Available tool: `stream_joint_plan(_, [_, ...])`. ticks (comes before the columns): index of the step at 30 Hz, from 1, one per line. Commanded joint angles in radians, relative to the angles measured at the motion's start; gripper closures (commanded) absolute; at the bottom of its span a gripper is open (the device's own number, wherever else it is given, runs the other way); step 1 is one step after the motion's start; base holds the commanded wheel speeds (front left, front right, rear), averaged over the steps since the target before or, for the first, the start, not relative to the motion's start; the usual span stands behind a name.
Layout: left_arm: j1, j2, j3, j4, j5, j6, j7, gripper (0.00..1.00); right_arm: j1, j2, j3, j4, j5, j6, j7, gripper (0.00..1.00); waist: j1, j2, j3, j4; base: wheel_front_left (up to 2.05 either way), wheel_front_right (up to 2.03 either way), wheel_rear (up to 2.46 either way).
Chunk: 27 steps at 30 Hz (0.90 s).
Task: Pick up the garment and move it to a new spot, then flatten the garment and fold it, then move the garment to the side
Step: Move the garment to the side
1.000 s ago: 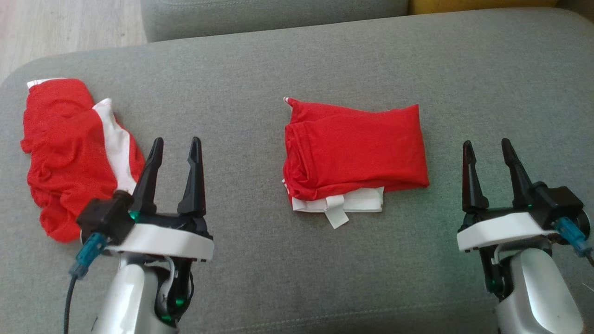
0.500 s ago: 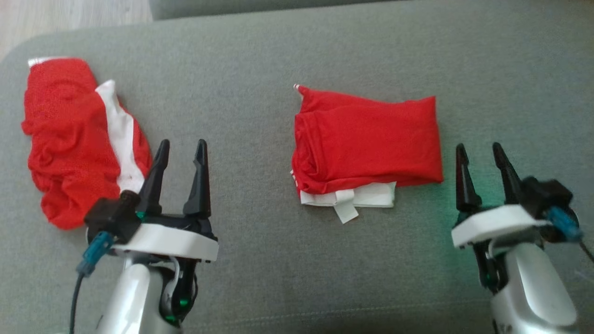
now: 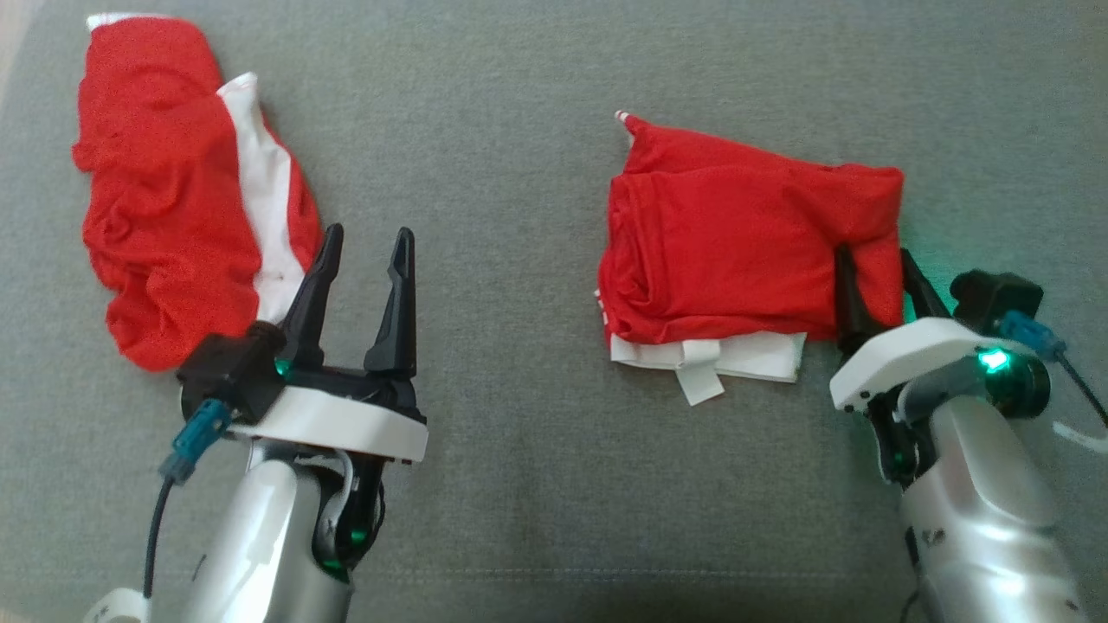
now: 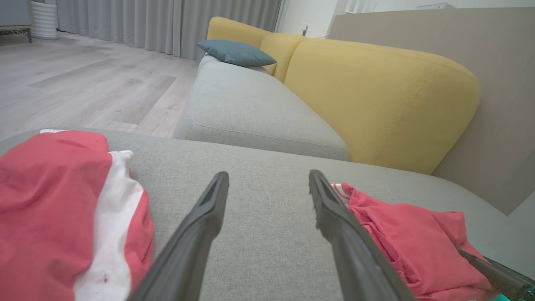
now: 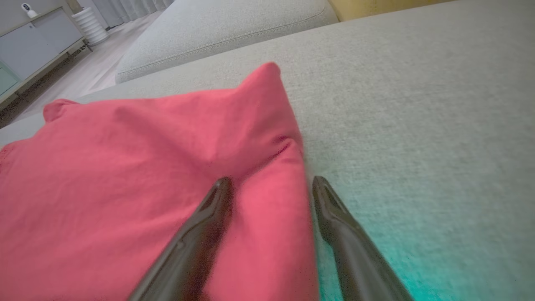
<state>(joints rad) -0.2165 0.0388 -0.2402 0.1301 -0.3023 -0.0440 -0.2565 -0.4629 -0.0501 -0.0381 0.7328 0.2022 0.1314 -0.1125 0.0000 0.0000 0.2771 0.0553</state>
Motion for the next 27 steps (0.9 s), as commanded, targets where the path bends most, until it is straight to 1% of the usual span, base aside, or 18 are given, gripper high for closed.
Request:
stream_joint_plan(1, [-0.038,0.011,0.030,-0.033,-0.001,0.003,-0.005,0.00,-0.036,0.000,0.025,-0.009,-0.007,-0.001,-0.003,0.00,0.0000,0.0000,0.011,0.013,0.00,0.00,0.00])
stream_joint_plan(2, [-0.039,0.011,0.030,-0.033,-0.001,0.004,-0.005,0.00,-0.053,0.000,0.032,0.019,-0.016,-0.001,-0.012,0.00,0.0000,0.0000,0.015,0.017,0.00,0.00,0.00])
stream_joint_plan(3, [-0.039,0.011,0.031,-0.034,-0.001,0.004,-0.005,0.00,-0.060,0.000,0.034,0.030,-0.028,-0.001,-0.020,0.57,0.0000,0.0000,0.017,0.018,0.00,0.00,0.00])
stream_joint_plan(4, [-0.039,0.011,0.033,-0.035,-0.001,0.005,-0.005,0.00,-0.067,0.000,0.033,0.040,-0.042,-0.001,-0.029,1.00,0.0000,0.0000,0.018,0.017,0.00,0.00,0.00])
stream_joint_plan(7, [-0.036,0.011,0.041,-0.036,0.001,0.006,-0.005,0.00,-0.086,-0.001,0.024,0.062,-0.089,-0.001,-0.057,1.00,0.0000,0.0000,0.019,0.009,0.00,0.00,0.00])
stream_joint_plan(8, [-0.035,0.011,0.047,-0.035,0.004,0.005,-0.005,0.00,-0.099,-0.015,0.017,0.068,-0.133,-0.001,-0.072,1.00,0.0000,0.0000,0.017,-0.002,0.00,0.00,0.00])
stream_joint_plan(10, [-0.036,0.011,0.051,-0.035,0.005,0.002,-0.005,0.00,-0.110,-0.043,0.005,0.073,-0.167,-0.001,-0.080,1.00,0.0000,0.0000,0.016,-0.012,0.00,0.00,0.00])
stream_joint_plan(13, [-0.041,0.011,0.052,-0.038,0.005,-0.001,-0.005,0.00,-0.133,-0.111,-0.024,0.077,-0.193,-0.001,-0.082,1.00,0.0000,0.0000,0.016,-0.025,0.00,0.00,0.00])
stream_joint_plan(17, [-0.048,0.011,0.048,-0.041,0.004,-0.003,-0.005,0.00,-0.167,-0.234,-0.072,0.085,-0.239,-0.001,-0.075,1.00,0.0000,0.0000,0.019,-0.032,0.00,0.00,0.00])
stream_joint_plan(21, [-0.054,0.011,0.043,-0.044,0.001,-0.003,-0.005,0.00,-0.195,-0.340,-0.110,0.098,-0.292,-0.001,-0.064,1.00,0.0000,0.0000,0.025,-0.028,0.00,0.00,0.00])
stream_joint_plan(24, [-0.056,0.011,0.044,-0.049,-0.004,-0.003,-0.005,0.00,-0.211,-0.386,-0.142,0.104,-0.324,-0.001,-0.051,1.00,0.0000,0.0000,0.034,-0.020,0.00,0.00,0.00])
stream_joint_plan(27, [-0.058,0.011,0.049,-0.053,-0.007,-0.001,-0.005,0.00,-0.225,-0.408,-0.163,0.098,-0.347,-0.001,-0.045,1.00,0.0000,0.0000,0.044,-0.014,0.00,0.00,0.00])
